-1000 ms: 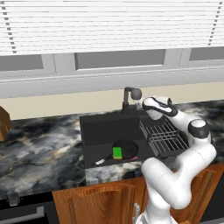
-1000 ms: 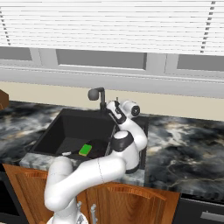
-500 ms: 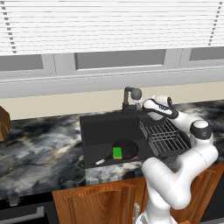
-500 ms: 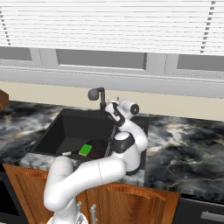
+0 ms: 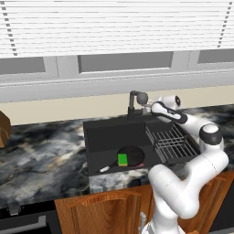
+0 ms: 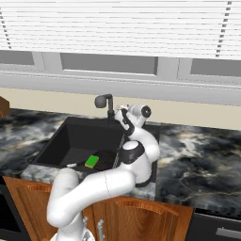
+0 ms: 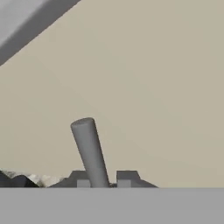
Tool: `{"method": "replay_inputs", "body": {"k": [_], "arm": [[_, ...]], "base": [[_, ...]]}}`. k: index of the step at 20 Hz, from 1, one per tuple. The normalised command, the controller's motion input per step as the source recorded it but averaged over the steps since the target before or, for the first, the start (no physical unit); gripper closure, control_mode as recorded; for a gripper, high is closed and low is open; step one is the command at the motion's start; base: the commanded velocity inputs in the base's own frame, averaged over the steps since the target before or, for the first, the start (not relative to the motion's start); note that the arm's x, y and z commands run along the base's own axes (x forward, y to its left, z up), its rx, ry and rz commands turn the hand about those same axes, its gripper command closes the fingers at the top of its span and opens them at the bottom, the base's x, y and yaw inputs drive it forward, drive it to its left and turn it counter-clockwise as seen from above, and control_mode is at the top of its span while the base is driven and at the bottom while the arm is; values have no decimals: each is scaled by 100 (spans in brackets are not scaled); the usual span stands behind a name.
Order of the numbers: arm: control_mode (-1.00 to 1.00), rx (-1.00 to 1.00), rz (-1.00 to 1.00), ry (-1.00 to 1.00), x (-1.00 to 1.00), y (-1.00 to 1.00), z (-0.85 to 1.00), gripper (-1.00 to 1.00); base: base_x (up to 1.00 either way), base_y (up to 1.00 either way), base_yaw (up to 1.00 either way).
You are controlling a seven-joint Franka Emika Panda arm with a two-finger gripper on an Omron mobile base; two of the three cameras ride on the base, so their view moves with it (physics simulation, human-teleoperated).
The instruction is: Pick the pan and sponge and place them into the sink. Then turn on the water.
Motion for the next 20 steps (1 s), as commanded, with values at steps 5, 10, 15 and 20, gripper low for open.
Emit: {"method": "replay_inputs", "body": {"k": [5, 10, 15, 20], "arm": [[-100, 3, 3, 17, -7, -38, -21, 100], [-100, 2, 3, 15, -20, -30, -31, 100], [-100, 2, 3, 13, -29, -37, -35, 100], [-100, 1, 2, 12, -26, -38, -38, 100]], "base": [[0, 0, 0], [0, 0, 0], [0, 0, 0], [0, 0, 0]]}}
